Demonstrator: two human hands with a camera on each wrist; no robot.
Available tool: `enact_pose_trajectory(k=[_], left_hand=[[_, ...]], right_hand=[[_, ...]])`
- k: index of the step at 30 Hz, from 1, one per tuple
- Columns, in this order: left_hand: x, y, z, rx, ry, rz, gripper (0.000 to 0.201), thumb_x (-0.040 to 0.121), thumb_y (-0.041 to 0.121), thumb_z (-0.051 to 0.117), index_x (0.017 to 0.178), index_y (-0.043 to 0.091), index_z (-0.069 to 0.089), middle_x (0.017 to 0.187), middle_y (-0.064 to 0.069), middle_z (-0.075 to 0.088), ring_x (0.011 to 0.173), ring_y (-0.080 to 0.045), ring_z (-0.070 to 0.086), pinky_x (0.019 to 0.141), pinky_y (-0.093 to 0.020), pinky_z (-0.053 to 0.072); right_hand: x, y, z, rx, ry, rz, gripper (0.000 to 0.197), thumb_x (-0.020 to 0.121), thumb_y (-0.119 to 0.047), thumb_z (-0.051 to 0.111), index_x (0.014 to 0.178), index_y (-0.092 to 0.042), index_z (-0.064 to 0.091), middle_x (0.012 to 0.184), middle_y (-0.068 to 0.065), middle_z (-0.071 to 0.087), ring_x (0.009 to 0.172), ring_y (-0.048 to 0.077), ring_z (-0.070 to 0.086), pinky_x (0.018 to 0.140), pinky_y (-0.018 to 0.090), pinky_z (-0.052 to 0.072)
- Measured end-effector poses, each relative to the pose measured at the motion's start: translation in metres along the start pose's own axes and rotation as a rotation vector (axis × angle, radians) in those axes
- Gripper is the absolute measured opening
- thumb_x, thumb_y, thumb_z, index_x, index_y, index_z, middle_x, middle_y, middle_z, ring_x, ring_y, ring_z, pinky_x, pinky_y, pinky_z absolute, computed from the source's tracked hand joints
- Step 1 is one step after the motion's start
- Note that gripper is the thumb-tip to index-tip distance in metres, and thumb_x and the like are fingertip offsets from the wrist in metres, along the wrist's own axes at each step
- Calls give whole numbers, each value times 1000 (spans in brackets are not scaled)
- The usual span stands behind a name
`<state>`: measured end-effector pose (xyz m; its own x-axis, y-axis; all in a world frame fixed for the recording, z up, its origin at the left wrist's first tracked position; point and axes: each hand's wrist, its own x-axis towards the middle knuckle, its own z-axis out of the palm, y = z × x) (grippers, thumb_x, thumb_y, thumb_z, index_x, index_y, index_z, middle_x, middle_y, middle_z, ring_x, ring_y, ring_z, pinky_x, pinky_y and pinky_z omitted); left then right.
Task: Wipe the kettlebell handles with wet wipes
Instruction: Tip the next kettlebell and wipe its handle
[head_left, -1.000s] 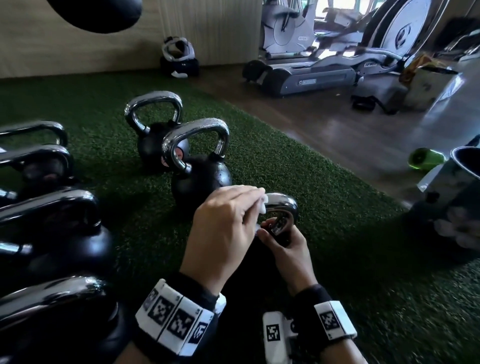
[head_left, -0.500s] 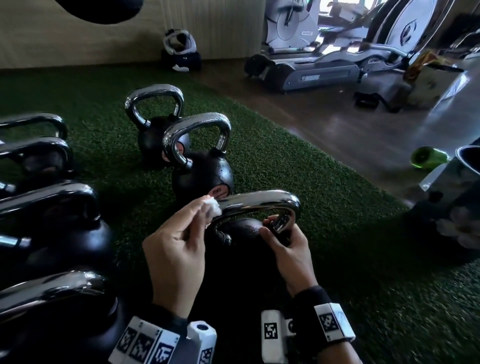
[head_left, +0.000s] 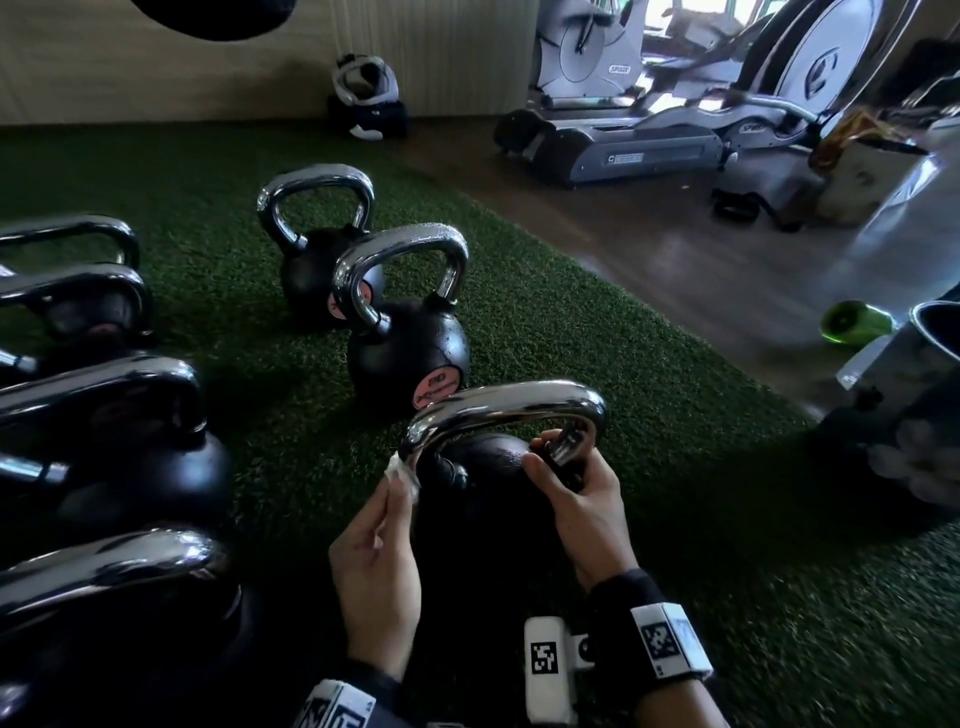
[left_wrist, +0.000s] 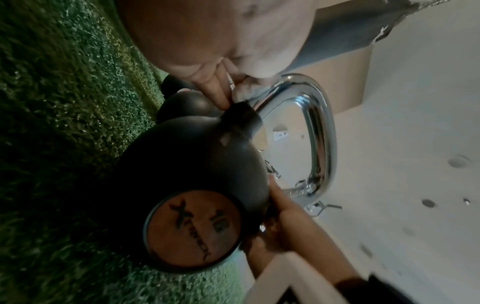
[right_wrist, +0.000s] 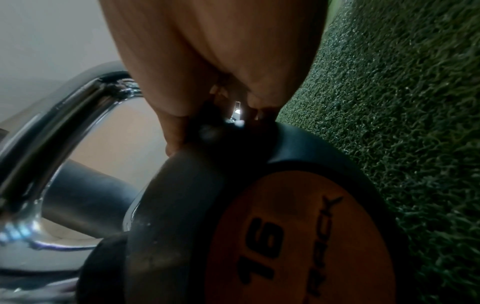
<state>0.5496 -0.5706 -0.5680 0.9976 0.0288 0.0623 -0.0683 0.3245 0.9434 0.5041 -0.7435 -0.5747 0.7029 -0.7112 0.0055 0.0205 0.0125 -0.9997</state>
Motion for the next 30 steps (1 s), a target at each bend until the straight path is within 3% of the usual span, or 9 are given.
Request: enact_pose_trajectory(k=[5,10,12,15,19,21,23,26,30], left_hand=[[8,-5,1,72,-63,99,22,88,11,74,108,19,77,97,18,79,93,4,72,84,-8,52],[52,-11,23,212,-177,134,25,87,23,77,109,12,79,98,10,80,91,4,73,83,-12,54],[68,-14,42,226,-231,98,30,84,28,80,112,16,78,103,12,78,99,2,73,93,-16,54],[77,-13,66,328,-318,142,26,84,22,82,108,13,79,103,9,78,94,13,69,92,-9,51],[79,-4,77,326,-428,39,14,92,24,76,103,17,82,95,17,78,90,13,69,84,-7,51],[80,-1,74,280,-453,-7,12,97,23,70,97,22,82,94,14,79,95,8,71,86,-8,51],[79,-1,71,323,-458,22,11,96,21,71,101,21,81,93,16,79,95,8,71,85,-6,50],[79,-2,74,369,-427,36,17,88,15,80,104,10,81,92,13,77,83,14,70,76,-2,48],[82,5,83,373,-412,72,15,88,13,79,102,13,81,92,15,77,80,11,71,80,-9,54]], right_hand=[[-14,-2,-6,-57,54,-20,21,84,-20,86,103,-23,76,100,0,80,99,18,76,98,51,58],[-64,9,-20,-441,230,-248,28,80,-26,84,105,-32,73,95,-23,72,98,4,67,88,24,55],[-88,9,-17,-594,243,-389,35,72,-18,75,102,-34,71,100,-34,64,100,2,61,85,11,49],[-100,9,-12,-640,209,-522,54,63,-3,65,107,-33,74,108,-48,57,96,1,61,88,3,43],[-68,1,-7,-598,109,-495,37,80,-16,67,104,-43,67,105,-35,63,107,0,58,94,18,47],[-40,1,-3,-516,4,-337,40,83,-37,65,120,-52,60,134,-22,55,129,1,48,107,10,35],[-14,5,3,-475,-113,-153,68,73,-58,57,139,-44,53,151,-13,45,142,1,38,115,9,27],[4,12,9,-441,-98,-103,79,64,-60,56,135,-25,66,135,-8,64,127,5,58,110,24,45],[0,18,11,-367,-22,-141,66,66,-56,60,125,-26,71,121,-12,70,112,1,64,101,29,52]])
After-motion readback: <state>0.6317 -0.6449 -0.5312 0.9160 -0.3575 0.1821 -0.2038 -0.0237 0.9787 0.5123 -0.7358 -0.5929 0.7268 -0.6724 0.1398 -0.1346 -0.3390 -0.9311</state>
